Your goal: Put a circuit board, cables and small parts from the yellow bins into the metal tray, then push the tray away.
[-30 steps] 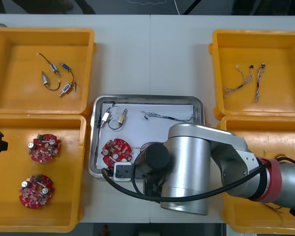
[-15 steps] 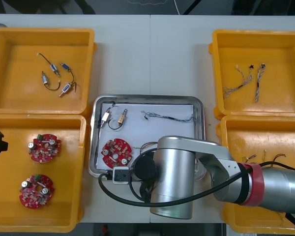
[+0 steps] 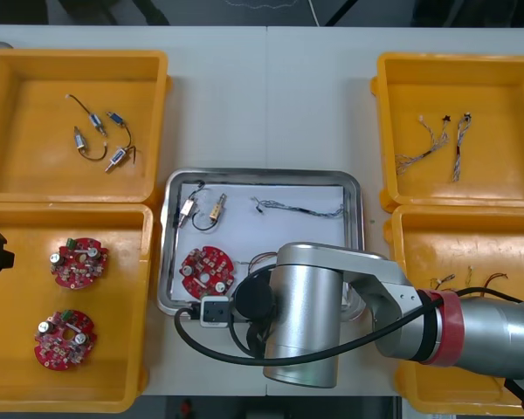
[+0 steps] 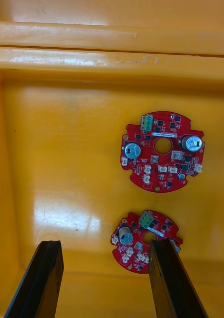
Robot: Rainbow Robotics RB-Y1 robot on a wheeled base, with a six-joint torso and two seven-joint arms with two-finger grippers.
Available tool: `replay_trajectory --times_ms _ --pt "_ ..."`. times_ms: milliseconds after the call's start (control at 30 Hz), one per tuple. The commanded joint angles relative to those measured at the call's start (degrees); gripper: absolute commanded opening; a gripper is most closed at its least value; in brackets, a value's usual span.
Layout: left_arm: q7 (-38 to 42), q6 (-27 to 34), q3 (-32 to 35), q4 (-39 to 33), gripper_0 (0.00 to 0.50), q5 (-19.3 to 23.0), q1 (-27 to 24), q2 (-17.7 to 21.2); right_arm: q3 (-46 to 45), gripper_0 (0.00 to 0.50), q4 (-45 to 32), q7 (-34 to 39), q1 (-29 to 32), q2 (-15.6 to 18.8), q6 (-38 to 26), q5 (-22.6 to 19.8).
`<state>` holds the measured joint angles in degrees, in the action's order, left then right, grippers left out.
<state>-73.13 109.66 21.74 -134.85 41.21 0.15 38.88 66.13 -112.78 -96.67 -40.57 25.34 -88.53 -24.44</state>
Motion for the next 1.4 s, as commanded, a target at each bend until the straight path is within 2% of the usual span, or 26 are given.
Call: replay_trajectory --times_ms 33,400,867,1000,1233,1400 --pt "-5.53 0.34 -0.64 -1.82 0.500 0.45 1.34 2.34 0.75 0.000 -1.13 1.57 -1.53 -1.43 0.29 1.59" --pt "-5.53 0.34 -0.64 -1.82 0.500 0.45 1.34 2.34 0.75 0.000 -1.57 1.75 -3.90 -0.02 0.38 3.61" --pt "-5.53 0.34 -0.64 -1.82 0.500 0.45 1.34 2.34 0.66 0.000 -1.57 1.75 -9.00 3.76 1.43 3.35" --pt "-5.53 0.34 -0.64 -1.82 0.500 0.45 1.34 2.34 0.66 0.000 -0.51 1.92 -10.40 3.84 1.43 3.09" --pt "-5.53 0.34 -0.64 -1.82 0.500 0.45 1.34 2.34 -1.71 0.000 4.41 1.31 -14.18 2.00 1.43 -1.13" --pt "-5.53 0.34 -0.64 -1.82 0.500 0.45 1.34 2.34 -1.80 0.000 6.52 1.22 -16.99 1.65 1.52 -1.22"
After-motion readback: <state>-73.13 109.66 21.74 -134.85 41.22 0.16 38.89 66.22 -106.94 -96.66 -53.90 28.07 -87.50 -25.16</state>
